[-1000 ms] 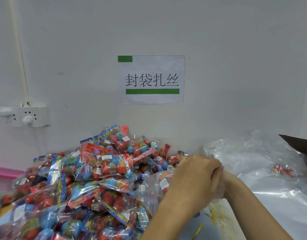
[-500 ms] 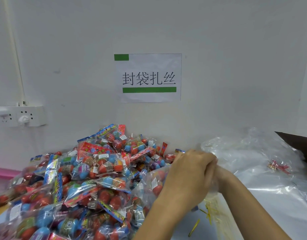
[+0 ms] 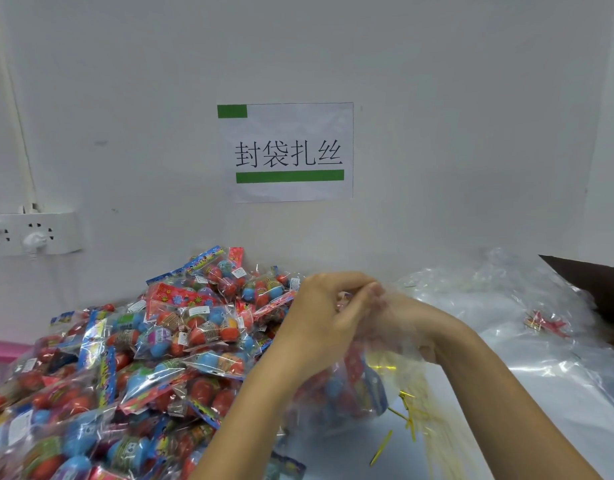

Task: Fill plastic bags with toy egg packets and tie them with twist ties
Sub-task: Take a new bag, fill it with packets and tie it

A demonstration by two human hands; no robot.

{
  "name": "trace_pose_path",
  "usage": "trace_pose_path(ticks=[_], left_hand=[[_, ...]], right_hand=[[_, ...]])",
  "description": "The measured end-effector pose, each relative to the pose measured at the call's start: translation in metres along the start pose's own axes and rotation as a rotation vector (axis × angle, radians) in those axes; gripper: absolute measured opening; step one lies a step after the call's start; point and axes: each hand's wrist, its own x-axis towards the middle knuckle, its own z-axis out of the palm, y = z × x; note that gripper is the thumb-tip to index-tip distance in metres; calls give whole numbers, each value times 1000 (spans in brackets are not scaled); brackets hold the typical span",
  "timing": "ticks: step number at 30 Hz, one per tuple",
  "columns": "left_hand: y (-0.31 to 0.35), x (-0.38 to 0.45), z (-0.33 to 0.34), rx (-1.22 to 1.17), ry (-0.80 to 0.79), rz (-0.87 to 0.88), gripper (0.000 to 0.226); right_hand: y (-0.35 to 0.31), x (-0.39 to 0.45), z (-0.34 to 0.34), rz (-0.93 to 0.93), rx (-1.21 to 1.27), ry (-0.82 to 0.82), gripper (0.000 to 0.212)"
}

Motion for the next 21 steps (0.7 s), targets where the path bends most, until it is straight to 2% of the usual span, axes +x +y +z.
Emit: trace_pose_path(ticks=[3, 6, 12, 17, 19, 21], left_hand=[[-4, 2, -7, -27, 116, -46, 20], [-8, 3, -15, -88, 219, -108, 20], [-17, 3, -19, -145, 302, -223, 24], [-34, 1, -30, -171, 404, -326, 27], [-40, 0, -32, -186, 427, -372, 26], [-44, 0, -34, -204, 434, -405, 25]], right_hand=[[-8, -8, -15, -58, -23, 121, 24], [-14, -15, -27, -90, -126, 149, 28], [-19, -19, -31, -193, -379, 203, 33], [-17, -24, -41, -352, -416, 286, 21], [-16, -29, -52, -368, -495, 285, 27], [-13, -33, -61, -287, -581, 204, 40]])
